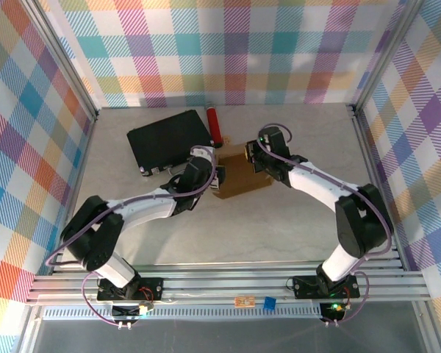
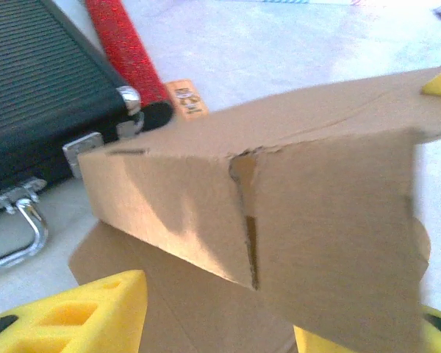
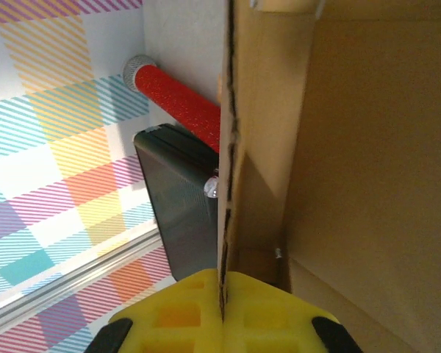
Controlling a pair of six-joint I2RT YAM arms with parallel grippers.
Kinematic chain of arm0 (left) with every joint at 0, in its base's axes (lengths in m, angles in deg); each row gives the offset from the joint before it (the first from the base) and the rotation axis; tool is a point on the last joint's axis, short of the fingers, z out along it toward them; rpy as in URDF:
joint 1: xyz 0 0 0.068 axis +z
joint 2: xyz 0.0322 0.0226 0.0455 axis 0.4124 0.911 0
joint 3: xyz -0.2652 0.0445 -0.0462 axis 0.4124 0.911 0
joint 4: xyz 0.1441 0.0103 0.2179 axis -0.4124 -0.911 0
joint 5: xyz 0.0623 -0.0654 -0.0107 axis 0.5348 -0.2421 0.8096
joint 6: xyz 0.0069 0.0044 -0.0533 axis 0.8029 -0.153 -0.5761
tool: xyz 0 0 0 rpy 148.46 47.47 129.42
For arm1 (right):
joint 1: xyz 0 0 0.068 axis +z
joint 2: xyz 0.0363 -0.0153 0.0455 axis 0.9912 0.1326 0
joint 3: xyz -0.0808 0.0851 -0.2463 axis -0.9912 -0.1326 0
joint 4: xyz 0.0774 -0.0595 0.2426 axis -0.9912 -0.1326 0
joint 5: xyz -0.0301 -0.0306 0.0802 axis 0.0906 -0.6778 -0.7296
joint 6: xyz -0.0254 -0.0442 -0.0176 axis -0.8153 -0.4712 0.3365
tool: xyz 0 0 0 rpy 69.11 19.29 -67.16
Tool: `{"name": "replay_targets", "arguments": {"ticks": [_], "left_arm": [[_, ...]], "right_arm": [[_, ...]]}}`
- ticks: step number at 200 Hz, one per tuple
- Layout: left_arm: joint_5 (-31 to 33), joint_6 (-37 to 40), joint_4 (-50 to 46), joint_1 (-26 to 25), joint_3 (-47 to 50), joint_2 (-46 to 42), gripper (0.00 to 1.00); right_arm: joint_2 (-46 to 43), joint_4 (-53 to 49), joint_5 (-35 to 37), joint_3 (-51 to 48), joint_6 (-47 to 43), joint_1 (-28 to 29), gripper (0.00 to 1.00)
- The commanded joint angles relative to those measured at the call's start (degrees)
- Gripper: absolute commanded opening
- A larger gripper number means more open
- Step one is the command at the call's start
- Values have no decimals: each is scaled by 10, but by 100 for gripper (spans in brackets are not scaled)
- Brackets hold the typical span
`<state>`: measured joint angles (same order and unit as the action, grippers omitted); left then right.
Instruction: Fold the paper box
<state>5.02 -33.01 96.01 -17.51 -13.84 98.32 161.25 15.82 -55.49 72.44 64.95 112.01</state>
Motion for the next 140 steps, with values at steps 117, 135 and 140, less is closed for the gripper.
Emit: {"name": "replay_targets", "arguments": {"ticks": [117,135,140], "left_arm": [[-192,-29,-61,-16,64,-160,48],[-184,-24,-30,-8,84,-145,47],[-183,-27,-22,-4,87,-142,47]], "right_arm": [[4,-150,-51,79,-98,-52,0],[22,-44,-71,48,-118,-62,0],[26,-7,-77,35,-125,-64,0]]}}
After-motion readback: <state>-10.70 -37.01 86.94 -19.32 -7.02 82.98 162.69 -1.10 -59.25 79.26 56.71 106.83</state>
